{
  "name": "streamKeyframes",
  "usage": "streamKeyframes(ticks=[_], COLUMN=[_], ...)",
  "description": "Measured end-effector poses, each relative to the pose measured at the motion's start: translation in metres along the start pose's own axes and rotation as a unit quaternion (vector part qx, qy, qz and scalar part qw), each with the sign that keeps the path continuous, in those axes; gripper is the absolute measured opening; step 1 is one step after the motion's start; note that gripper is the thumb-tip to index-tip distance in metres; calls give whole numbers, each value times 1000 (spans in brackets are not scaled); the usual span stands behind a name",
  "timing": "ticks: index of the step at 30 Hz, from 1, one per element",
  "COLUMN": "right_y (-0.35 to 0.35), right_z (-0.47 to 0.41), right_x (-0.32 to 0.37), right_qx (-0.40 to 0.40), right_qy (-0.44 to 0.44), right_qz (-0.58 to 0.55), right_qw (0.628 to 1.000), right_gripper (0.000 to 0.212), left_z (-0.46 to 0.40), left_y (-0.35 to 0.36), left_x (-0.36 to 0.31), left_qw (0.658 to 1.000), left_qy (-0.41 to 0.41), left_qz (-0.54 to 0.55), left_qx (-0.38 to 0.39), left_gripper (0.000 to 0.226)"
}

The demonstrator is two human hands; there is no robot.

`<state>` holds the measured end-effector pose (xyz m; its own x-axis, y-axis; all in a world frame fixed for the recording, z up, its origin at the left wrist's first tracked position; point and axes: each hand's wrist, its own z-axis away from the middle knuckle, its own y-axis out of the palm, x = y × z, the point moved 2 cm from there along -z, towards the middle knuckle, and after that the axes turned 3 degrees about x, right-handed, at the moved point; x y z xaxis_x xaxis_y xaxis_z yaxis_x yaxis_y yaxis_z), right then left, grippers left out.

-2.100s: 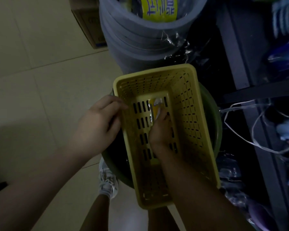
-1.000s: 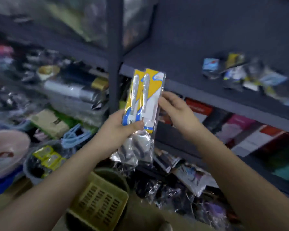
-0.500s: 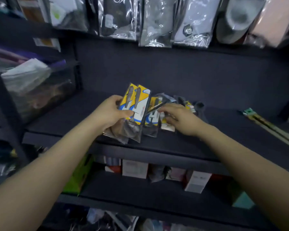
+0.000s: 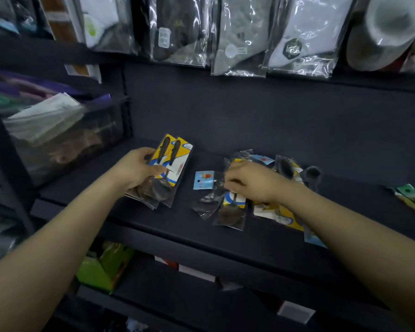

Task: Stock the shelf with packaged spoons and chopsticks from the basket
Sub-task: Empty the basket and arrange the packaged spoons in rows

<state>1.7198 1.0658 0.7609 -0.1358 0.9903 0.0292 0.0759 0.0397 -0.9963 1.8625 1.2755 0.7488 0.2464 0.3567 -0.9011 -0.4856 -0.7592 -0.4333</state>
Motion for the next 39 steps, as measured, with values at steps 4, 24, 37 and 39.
streamKeyframes(ticks=[4, 24, 37, 39], right_y=[1, -44, 15, 19], right_z=[-30, -29, -5, -9], right_x=[16, 19, 15, 11], right_qx=[18, -151, -15, -7], right_qy=[39, 68, 77, 89], right_qz=[22, -372, -32, 26], right_qw=[999, 913, 996, 996], right_gripper=[40, 14, 55, 63], left_z=[-8, -15, -46, -51], left_y=[-6, 65, 64, 58], left_x=[8, -52, -50, -49], left_qw=[1000, 945, 976, 981], left_qy=[-9, 233, 197, 182], left_qz=[-1, -36, -84, -71], left_qx=[23, 228, 40, 10], left_gripper=[36, 45, 12, 14])
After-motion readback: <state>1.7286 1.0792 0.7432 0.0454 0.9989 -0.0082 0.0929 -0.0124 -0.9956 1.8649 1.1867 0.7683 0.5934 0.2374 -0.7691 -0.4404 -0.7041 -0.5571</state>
